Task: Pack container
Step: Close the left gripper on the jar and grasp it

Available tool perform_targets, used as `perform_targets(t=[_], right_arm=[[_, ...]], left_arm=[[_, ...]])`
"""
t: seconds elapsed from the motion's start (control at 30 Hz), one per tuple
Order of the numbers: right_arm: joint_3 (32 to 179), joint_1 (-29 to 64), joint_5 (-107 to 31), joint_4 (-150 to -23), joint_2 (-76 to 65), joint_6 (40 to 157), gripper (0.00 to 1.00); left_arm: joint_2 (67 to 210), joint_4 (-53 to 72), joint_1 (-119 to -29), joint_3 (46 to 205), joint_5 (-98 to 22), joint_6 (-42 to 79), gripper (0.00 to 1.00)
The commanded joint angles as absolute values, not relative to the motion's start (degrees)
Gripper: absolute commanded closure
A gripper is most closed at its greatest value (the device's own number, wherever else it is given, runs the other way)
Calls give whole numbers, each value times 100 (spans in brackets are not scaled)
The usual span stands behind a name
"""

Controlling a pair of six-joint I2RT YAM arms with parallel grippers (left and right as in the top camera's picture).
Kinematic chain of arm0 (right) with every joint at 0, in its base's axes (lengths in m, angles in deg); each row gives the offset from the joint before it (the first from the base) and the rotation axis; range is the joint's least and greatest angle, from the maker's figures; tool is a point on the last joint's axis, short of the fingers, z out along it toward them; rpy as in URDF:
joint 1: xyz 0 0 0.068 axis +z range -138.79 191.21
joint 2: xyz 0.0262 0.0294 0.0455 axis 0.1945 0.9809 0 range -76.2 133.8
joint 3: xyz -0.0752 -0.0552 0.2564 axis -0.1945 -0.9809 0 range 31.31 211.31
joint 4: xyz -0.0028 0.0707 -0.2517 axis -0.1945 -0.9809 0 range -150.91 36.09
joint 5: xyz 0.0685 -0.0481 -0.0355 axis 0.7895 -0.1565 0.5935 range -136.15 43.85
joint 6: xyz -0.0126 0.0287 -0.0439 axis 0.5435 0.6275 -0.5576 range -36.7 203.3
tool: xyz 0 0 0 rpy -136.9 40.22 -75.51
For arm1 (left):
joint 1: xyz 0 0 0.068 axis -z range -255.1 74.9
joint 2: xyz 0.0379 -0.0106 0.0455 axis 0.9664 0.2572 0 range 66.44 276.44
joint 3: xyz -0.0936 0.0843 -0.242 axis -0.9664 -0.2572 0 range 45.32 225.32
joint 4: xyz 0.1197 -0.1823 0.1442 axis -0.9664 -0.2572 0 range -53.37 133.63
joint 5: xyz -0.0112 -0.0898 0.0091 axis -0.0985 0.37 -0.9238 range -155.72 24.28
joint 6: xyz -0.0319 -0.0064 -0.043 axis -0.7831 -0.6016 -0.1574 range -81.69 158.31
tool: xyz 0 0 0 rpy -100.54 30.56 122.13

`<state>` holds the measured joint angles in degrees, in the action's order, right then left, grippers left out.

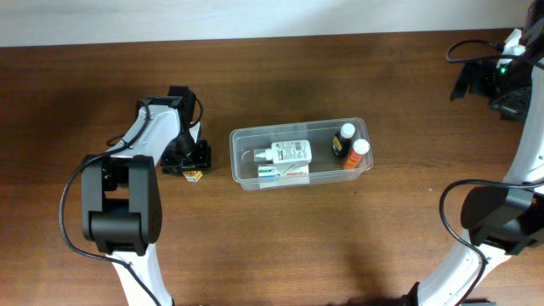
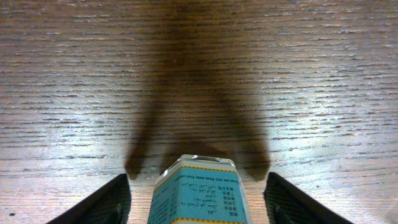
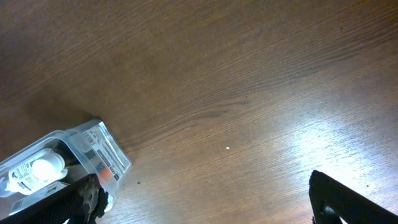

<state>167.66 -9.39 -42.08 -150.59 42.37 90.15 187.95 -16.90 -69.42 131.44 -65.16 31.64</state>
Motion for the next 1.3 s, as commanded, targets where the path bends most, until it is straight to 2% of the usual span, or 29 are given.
perform_targets(t=[0.0, 0.3, 0.63, 0.77, 1.17, 1.27], right_arm=[[16742, -982, -4216, -15057, 4130, 9000, 2], [16742, -982, -4216, -15057, 4130, 9000, 2], [16742, -982, -4216, -15057, 4130, 8997, 2], [16742, -982, -4216, -15057, 4130, 9000, 2], [16742, -982, -4216, -15057, 4130, 9000, 2], [16742, -982, -4216, -15057, 4130, 8997, 2]], left_arm=[[18858, -1680, -6969, 13085, -6566, 3146, 34], [18858, -1680, -6967, 13085, -6566, 3144, 44], [18858, -1728, -6967, 13085, -6551, 3081, 46], [18858, -1774, -6967, 13085, -6551, 3081, 51], [18858, -1833, -6967, 13085, -6551, 3078, 53], [18858, -1833, -6967, 13085, -6551, 3078, 57]])
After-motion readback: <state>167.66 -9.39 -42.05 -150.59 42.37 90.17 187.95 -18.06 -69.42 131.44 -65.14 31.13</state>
